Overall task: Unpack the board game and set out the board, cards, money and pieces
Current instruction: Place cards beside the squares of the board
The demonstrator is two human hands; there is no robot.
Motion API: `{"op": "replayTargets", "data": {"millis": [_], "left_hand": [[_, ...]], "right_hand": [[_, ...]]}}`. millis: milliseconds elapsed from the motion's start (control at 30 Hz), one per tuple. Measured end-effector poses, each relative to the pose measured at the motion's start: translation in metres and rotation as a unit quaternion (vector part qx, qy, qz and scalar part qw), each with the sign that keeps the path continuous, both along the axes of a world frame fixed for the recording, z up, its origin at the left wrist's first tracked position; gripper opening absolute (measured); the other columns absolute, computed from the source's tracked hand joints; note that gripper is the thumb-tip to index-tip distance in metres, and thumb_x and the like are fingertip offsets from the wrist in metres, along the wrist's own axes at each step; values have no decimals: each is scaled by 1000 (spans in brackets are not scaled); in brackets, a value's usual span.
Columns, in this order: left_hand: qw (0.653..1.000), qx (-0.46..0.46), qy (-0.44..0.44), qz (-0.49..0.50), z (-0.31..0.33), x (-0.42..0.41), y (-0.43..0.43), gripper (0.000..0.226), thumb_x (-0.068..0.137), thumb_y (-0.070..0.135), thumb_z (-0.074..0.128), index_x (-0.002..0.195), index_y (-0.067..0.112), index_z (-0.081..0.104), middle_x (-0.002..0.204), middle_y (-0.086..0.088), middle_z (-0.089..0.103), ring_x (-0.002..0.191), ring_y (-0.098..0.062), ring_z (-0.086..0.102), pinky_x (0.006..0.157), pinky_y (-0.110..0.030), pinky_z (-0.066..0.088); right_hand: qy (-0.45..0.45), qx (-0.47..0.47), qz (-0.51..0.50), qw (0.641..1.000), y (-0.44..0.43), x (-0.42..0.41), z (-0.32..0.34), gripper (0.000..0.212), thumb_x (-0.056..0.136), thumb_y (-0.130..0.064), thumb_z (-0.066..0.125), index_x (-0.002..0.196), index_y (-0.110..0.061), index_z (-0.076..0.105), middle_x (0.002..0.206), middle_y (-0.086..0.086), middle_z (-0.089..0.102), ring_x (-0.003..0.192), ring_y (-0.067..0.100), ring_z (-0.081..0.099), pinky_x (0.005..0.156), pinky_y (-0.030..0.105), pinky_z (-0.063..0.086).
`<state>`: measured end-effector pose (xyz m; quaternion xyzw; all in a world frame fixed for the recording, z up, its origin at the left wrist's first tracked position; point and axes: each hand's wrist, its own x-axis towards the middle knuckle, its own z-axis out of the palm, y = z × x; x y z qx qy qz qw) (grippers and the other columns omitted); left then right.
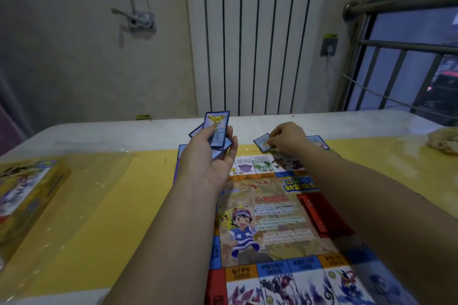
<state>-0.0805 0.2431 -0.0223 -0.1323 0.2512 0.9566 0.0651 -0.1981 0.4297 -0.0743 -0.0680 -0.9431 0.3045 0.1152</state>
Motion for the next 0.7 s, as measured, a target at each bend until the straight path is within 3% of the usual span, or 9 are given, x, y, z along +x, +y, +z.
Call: {"op": "replayTargets", "data": {"millis": [167,300,500,600,700], "left_hand": [[1000,5,0,4,2,1,-1,11,95,11,51,92,1,55,87,-15,58,73,-18,60,58,-27,55],[1000,10,4,2,4,2,-2,11,95,10,50,90,1,55,86,-15,57,74,-18,59,62,-28,54],[1000,1,10,-4,3,2,-2,9,95,9,50,91,2,54,87,-16,58,75,-19,60,62,-29,54],[999,-28,23,-2,2,4,0,8,95,5,47,100,2,53,89,-16,59,76,-20,63,59,-29,55],[995,-84,53,-6,3,12,4,12,97,2,42,103,4,51,92,-16,61,78,-21,65,57,-29,56]], "right_hand": [[-29,61,-8,998,1,0,-2,13,85,-18,67,92,-7,70,100,13,69,96,27,61,76,33,49],[-36,92,-20,995,1,4,-4,12,85,-18,63,92,-11,69,98,10,69,94,26,61,81,39,53],[-18,152,-39,987,0,8,-1,15,85,-31,66,93,-18,67,100,3,66,97,23,58,89,38,42],[52,92,-14,994,-3,16,13,19,88,-32,64,97,-15,67,97,4,64,86,18,54,80,32,43],[78,-51,67,993,-17,42,43,27,95,-32,54,101,-9,66,85,-1,59,76,11,52,68,25,40]]}}
